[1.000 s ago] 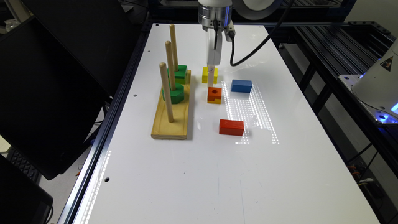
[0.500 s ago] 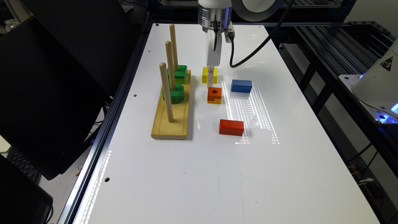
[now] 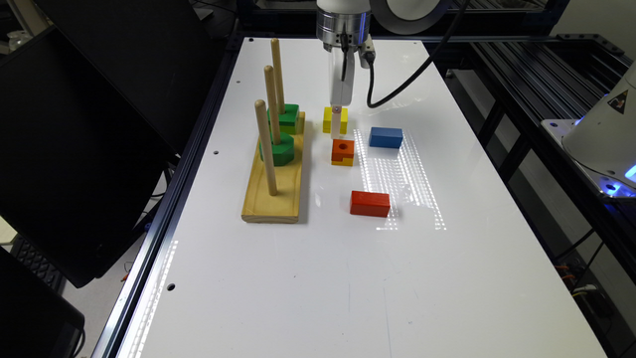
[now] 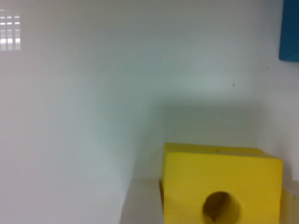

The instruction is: Pick up yellow block.

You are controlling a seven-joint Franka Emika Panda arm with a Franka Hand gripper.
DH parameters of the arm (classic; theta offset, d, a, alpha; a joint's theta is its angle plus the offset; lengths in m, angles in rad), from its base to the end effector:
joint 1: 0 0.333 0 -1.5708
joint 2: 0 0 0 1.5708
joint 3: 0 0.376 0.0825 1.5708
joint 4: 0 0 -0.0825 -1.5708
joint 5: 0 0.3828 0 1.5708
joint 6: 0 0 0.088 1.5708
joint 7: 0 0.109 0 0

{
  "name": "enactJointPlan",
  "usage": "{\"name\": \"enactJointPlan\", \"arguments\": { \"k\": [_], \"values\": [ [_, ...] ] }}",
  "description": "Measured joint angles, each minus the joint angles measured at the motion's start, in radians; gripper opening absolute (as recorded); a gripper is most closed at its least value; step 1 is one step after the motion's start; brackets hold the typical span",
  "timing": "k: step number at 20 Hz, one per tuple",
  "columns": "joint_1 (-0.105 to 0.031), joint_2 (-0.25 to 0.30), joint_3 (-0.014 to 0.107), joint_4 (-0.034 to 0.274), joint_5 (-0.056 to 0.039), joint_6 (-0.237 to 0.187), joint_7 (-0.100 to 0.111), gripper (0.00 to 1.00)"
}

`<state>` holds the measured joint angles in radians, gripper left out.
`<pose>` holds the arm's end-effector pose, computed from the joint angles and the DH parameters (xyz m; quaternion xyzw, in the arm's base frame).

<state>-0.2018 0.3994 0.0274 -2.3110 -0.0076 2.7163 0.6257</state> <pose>0.5376 -0.0945 0.2256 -0.9219 0.3873 -0.0021 0.0043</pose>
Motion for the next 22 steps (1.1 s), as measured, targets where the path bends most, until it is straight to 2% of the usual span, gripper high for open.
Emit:
{"name": "enactJointPlan", "arguments": {
  "k": [20, 21, 22],
  "values": [
    [0.000, 0.000, 0.000, 0.000, 0.0000, 0.000, 0.000, 1.00],
    [0.000, 0.000, 0.000, 0.000, 0.0000, 0.000, 0.000, 0.00],
    [0.000, 0.000, 0.000, 0.000, 0.0000, 0.000, 0.000, 0.00]
  ]
}}
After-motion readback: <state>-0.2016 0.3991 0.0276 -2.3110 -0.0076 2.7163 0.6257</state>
